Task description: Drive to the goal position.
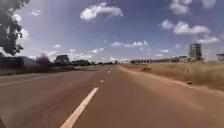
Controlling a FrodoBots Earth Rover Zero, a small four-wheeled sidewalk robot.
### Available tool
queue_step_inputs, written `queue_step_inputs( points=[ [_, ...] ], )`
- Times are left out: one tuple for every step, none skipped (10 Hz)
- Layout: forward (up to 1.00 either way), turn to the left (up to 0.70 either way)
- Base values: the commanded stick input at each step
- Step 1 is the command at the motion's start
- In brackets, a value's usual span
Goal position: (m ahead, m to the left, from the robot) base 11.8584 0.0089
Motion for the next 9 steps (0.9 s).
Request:
queue_step_inputs(
  points=[
    [0.85, 0.02],
    [0.85, 0.02],
    [0.85, 0.02],
    [0.85, 0.02],
    [0.85, 0.02],
    [0.85, 0.02],
    [0.85, 0.02],
    [0.85, 0.02],
    [0.85, 0.00]
  ],
)
